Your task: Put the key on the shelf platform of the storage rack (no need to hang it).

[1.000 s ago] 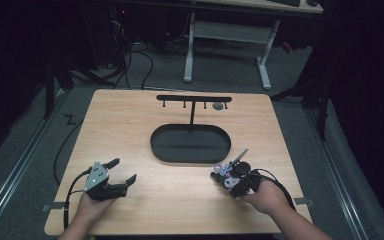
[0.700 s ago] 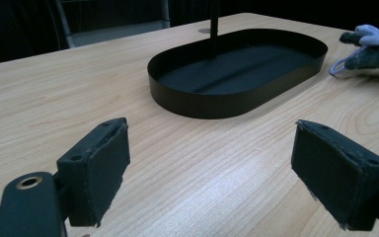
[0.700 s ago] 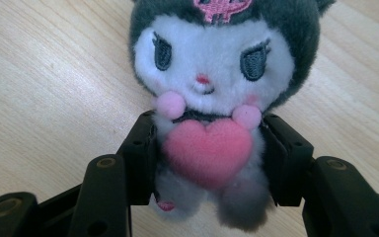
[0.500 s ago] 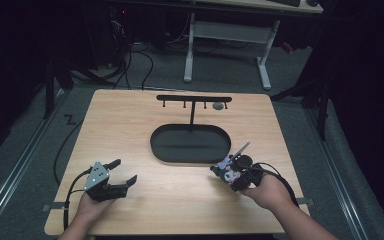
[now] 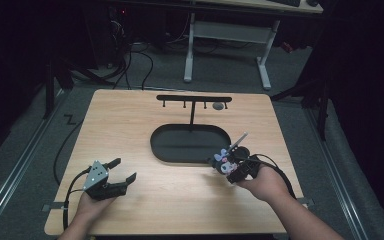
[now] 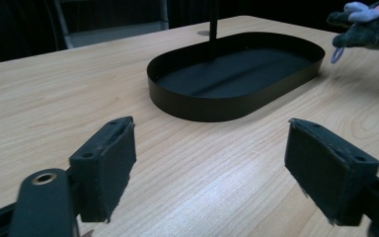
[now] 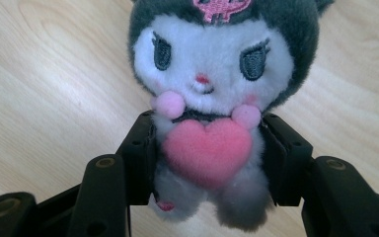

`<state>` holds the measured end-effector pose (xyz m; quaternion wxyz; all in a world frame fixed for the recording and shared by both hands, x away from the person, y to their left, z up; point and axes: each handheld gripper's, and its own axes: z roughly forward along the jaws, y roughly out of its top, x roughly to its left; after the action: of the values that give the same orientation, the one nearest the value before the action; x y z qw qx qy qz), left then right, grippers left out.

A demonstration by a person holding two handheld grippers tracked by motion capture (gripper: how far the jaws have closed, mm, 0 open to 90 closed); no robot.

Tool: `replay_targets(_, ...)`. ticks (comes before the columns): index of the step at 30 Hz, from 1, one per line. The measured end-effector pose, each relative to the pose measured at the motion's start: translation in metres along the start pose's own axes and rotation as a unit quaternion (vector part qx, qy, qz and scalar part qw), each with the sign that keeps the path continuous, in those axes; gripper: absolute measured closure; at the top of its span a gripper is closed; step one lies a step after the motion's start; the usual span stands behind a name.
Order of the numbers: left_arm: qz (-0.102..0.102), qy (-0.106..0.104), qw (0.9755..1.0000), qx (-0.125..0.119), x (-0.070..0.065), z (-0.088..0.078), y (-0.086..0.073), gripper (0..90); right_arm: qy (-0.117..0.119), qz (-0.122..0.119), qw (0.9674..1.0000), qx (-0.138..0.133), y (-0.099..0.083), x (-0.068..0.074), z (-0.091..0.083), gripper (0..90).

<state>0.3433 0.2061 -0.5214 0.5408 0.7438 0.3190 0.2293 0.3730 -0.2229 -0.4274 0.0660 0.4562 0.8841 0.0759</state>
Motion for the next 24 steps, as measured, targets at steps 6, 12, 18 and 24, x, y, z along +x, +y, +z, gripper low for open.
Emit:
replay_targets(6,-0.004,0.0,1.0,0.0,0.0,0.0,-0.001,22.7,0.002,0.003,0.9999,-0.013,0.011,-0.003,-0.005,48.2)
replay_targets(12,-0.007,-0.009,0.9999,0.0,-0.002,0.001,-0.003,22.4,0.005,0.0,0.9998,-0.018,0.022,-0.003,-0.008,48.2)
replay_targets(18,-0.004,-0.017,0.9998,-0.003,-0.001,-0.002,-0.003,22.1,0.004,-0.006,0.9998,-0.019,0.037,-0.004,-0.008,48.2)
replay_targets(24,0.002,-0.036,0.9993,0.004,-0.001,-0.003,-0.005,17.0,0.01,0.001,0.9998,-0.019,0.047,-0.005,-0.004,48.1)
